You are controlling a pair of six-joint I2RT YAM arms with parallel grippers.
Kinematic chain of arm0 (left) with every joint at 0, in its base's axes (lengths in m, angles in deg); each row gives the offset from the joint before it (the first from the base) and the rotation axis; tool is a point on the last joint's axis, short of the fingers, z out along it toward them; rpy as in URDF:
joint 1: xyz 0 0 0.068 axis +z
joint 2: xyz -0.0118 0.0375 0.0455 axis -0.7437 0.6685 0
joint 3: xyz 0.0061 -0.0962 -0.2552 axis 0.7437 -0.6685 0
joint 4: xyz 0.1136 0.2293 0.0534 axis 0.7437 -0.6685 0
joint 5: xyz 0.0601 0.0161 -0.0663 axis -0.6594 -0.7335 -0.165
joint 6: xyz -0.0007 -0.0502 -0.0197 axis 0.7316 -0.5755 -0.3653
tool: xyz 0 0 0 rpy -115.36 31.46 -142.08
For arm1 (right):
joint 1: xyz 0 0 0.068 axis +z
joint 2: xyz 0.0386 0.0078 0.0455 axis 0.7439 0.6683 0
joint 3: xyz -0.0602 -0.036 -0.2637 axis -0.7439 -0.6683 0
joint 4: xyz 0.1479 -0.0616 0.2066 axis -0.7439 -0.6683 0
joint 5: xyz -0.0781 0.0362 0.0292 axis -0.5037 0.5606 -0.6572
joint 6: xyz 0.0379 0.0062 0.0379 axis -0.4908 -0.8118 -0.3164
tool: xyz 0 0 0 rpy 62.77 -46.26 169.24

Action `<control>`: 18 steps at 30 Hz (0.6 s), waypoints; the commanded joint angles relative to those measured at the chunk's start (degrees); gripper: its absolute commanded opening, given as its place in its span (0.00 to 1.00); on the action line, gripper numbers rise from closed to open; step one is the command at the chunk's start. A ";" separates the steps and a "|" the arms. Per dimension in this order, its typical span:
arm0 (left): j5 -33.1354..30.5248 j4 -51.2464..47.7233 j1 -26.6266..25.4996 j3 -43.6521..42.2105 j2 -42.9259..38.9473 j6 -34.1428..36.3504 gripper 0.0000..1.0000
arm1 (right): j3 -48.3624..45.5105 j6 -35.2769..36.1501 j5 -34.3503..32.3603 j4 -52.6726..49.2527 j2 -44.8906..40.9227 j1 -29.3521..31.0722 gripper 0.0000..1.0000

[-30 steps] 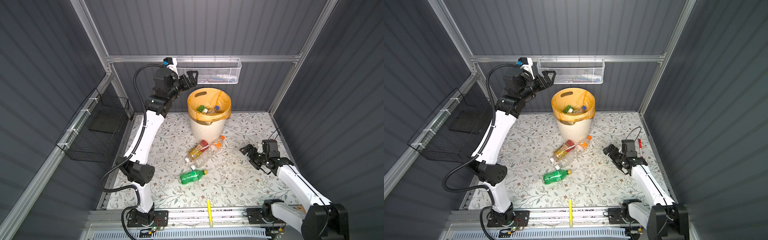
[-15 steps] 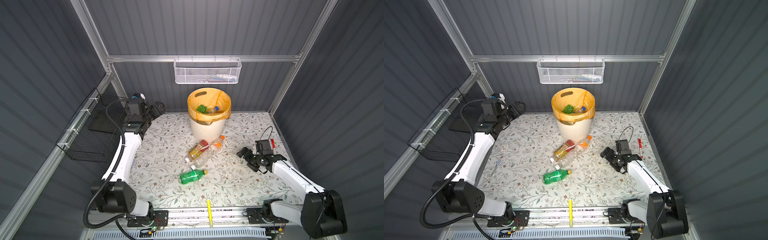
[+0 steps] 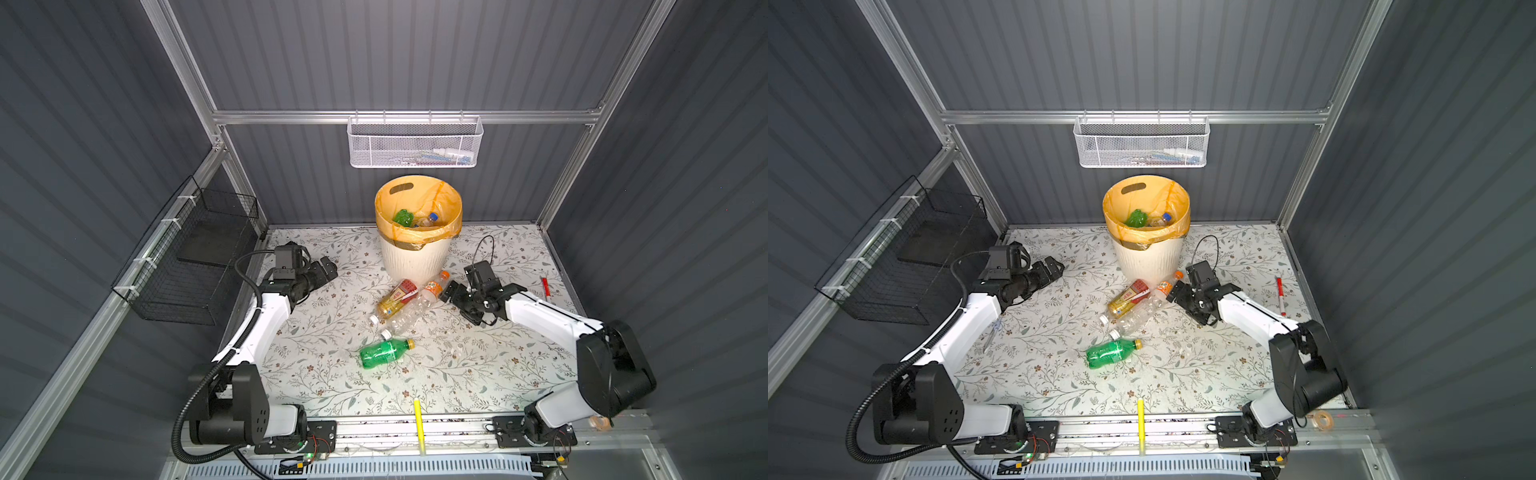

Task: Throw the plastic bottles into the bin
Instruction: 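Grasp the orange-capped bottle with the right gripper while the left gripper withdraws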

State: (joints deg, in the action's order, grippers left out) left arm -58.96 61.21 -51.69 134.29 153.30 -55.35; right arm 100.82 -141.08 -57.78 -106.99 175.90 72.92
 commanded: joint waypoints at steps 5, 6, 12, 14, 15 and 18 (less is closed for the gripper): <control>4.07 1.07 0.30 -4.67 -2.55 0.97 0.99 | 9.58 -1.74 -1.35 2.74 9.62 0.61 0.93; 3.96 1.15 0.30 -5.23 -2.80 1.12 1.00 | 10.65 -1.86 -1.34 2.59 10.65 0.71 0.92; 4.21 1.04 0.27 -7.10 -3.13 1.44 1.00 | 15.05 -2.19 -1.09 2.10 15.71 1.11 0.88; 4.27 1.26 0.30 -7.37 -2.97 1.62 1.00 | 15.45 -2.54 -1.29 2.26 16.81 1.32 0.86; 4.28 1.24 0.30 -7.49 -2.81 1.73 1.00 | 15.57 -2.75 -1.07 2.48 17.37 1.40 0.86; 4.25 1.23 0.30 -7.54 -2.44 2.16 1.00 | 15.42 -3.41 -1.44 3.24 18.45 1.76 0.83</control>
State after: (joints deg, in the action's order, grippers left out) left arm -55.81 62.30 -51.69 127.38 151.16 -54.80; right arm 115.29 -143.53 -58.35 -103.98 193.30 74.13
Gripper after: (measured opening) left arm 0.996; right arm 0.837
